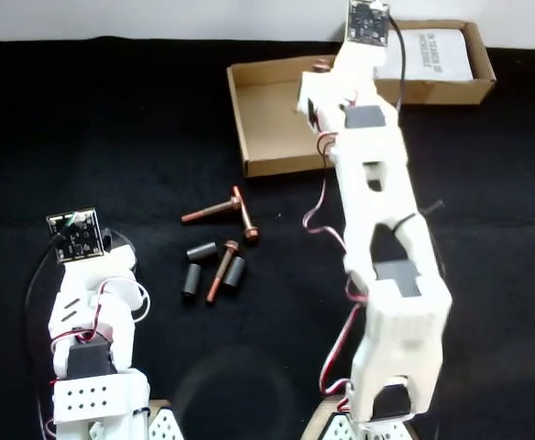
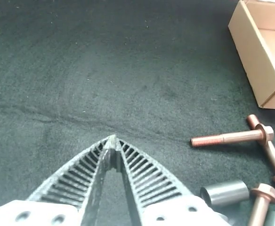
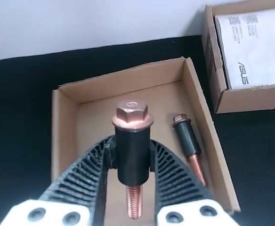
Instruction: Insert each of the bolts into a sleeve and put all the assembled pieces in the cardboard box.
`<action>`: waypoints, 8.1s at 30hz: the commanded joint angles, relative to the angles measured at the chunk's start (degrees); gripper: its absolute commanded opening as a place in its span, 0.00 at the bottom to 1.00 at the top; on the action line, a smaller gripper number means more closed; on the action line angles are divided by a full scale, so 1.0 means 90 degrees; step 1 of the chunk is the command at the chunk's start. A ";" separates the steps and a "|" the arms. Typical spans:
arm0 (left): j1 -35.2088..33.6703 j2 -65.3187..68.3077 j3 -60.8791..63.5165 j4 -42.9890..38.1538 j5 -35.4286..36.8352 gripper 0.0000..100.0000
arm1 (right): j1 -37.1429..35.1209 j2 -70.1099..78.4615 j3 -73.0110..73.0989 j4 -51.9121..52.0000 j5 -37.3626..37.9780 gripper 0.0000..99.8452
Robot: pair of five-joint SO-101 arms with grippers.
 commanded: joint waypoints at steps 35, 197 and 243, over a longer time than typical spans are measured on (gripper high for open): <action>0.0200 -0.0054 0.0171 -0.0020 -0.0020 0.01 | -0.0464 0.2906 -0.8190 0.4059 0.0059 0.05; 0.1050 0.6462 -0.7829 0.7658 -0.1788 0.14 | -0.4352 -0.3717 0.6540 0.0620 -0.2921 0.18; 0.1411 0.6422 -0.6647 0.7668 -0.1748 0.14 | -0.1695 -0.6901 0.7292 -0.0230 -0.2686 0.01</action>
